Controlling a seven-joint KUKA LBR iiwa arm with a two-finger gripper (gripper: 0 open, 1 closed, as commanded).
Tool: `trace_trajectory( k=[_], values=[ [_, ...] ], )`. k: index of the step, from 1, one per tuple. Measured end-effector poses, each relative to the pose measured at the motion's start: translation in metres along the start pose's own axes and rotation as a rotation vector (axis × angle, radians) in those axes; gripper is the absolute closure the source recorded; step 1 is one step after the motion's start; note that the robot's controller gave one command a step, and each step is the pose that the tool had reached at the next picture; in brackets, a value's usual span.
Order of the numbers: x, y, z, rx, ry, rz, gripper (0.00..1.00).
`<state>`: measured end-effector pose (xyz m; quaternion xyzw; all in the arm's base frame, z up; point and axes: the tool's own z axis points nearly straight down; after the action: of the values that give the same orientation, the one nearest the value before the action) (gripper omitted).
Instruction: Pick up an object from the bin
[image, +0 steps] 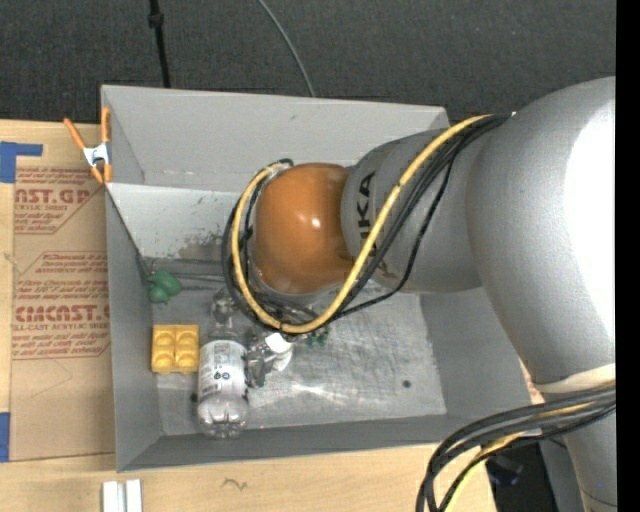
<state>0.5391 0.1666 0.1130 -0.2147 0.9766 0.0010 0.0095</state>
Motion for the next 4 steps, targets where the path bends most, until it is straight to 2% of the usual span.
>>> trace_trajectory(
  k=[1, 2, 4],
  values=[
    [0.018, 0.016, 0.030, -0.001, 0.005, -0.341, 0.00],
    [0.031, 0.024, 0.038, 0.001, 0.001, -0.385, 1.00],
    [0.032, 0.024, 0.034, 0.000, 0.003, -0.384, 1.00]
  ],
)
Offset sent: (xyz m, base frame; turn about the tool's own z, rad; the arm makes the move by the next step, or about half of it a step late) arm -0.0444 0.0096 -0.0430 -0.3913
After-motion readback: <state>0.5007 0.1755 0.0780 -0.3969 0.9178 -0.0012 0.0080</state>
